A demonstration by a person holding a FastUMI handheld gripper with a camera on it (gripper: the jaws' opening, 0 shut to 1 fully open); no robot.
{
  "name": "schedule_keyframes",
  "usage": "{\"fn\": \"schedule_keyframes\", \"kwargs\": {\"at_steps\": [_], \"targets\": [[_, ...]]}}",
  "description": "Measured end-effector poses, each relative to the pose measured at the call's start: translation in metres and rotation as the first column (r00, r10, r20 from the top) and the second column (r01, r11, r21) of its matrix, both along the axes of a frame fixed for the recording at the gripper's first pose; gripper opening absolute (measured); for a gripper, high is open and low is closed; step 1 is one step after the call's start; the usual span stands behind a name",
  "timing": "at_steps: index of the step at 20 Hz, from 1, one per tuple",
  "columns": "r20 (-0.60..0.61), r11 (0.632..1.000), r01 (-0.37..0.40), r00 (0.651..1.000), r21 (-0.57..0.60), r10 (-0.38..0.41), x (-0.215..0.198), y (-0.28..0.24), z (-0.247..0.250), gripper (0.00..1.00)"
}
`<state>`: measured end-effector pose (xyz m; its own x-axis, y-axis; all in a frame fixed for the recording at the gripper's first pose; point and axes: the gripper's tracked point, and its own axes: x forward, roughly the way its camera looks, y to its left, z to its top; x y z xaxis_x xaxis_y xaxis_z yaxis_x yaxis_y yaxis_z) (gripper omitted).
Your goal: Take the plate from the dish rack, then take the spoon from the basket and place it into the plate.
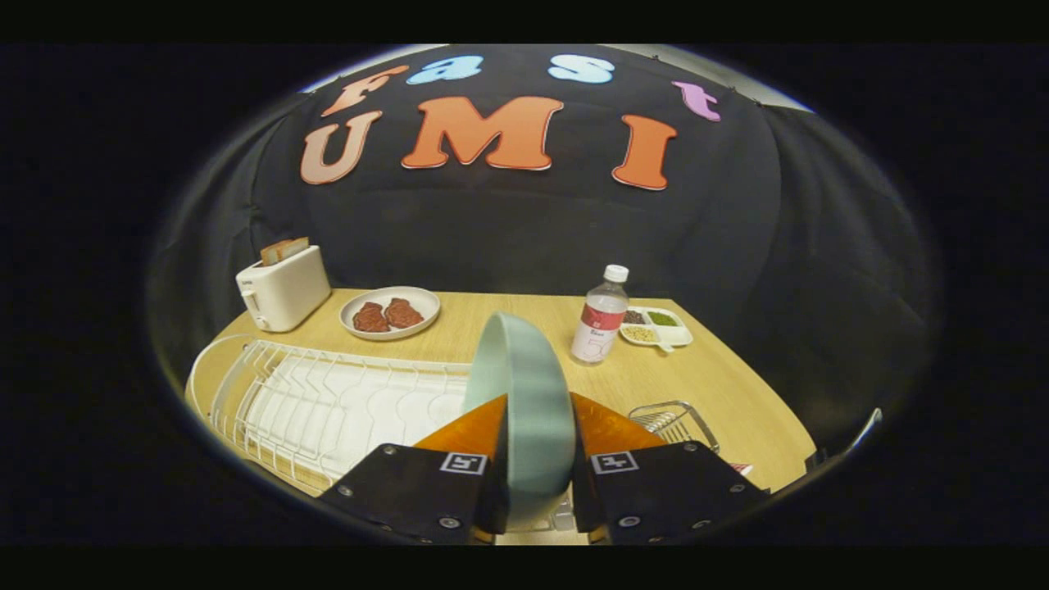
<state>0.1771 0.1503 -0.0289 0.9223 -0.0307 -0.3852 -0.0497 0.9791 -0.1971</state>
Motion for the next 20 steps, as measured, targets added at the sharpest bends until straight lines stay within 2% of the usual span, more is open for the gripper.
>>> {"fn": "schedule_keyframes", "kwargs": {"at_steps": [4, 7, 9, 16, 20], "targets": [[0.057, 0.997, 0.008, 0.998, -0.079, -0.004, -0.003, 0.008, 0.018, 0.27], [0.115, 0.985, 0.041, 0.993, -0.167, -0.022, -0.001, 0.005, 0.034, 0.27], [0.147, 0.982, 0.055, 0.989, -0.183, -0.028, -0.003, 0.005, 0.044, 0.27], [0.150, 0.997, 0.039, 0.988, -0.067, -0.029, -0.026, -0.006, 0.056, 0.27], [0.153, 0.998, -0.021, 0.988, 0.053, 0.012, -0.056, -0.005, 0.067, 0.26]]}}
